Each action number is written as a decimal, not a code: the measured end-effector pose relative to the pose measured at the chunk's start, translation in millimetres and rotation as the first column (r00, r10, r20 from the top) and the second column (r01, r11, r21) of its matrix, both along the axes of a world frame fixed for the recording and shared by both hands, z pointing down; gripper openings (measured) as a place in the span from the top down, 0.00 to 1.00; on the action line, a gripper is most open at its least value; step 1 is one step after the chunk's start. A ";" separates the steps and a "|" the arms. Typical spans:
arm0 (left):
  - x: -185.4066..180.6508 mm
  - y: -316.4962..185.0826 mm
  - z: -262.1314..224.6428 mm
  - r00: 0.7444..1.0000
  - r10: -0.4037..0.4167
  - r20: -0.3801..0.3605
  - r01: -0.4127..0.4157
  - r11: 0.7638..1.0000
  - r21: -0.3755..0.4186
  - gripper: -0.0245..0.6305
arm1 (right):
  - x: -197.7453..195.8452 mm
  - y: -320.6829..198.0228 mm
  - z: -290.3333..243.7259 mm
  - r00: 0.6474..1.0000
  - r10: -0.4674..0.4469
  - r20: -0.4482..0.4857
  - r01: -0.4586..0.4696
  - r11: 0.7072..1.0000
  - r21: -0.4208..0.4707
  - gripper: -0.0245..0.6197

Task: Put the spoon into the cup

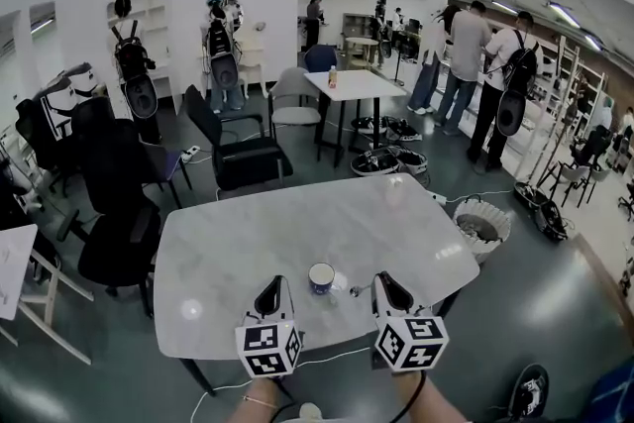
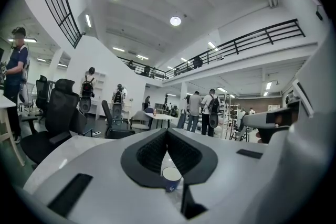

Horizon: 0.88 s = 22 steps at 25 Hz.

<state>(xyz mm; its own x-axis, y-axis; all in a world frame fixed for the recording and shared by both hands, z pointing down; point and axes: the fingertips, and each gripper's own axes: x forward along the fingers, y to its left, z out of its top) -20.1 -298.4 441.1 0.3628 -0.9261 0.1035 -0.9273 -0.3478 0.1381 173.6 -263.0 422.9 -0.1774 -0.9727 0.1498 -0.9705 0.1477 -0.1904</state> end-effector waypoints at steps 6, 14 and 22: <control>-4.2 -27.0 9.8 1.000 -0.019 -0.013 0.019 1.000 -0.017 0.93 | -4.0 -30.0 2.8 1.000 -0.016 -0.017 0.016 1.000 -0.012 0.87; -0.5 -36.8 33.4 1.000 -0.028 -0.009 0.028 0.997 -0.070 0.93 | 2.4 -44.9 21.9 1.000 -0.020 -0.018 0.019 0.998 -0.060 0.87; -2.2 -44.5 44.7 0.993 -0.115 0.007 0.115 0.988 -0.102 0.93 | 6.9 -69.1 34.6 0.995 -0.099 -0.004 0.098 0.991 -0.092 0.87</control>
<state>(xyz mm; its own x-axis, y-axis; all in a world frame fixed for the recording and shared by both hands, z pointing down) -22.2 -342.9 485.8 0.2540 -0.9464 0.1996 -0.9606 -0.2227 0.1665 180.6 -332.1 457.5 -0.2702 -0.9325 0.2396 -0.9537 0.2251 -0.1995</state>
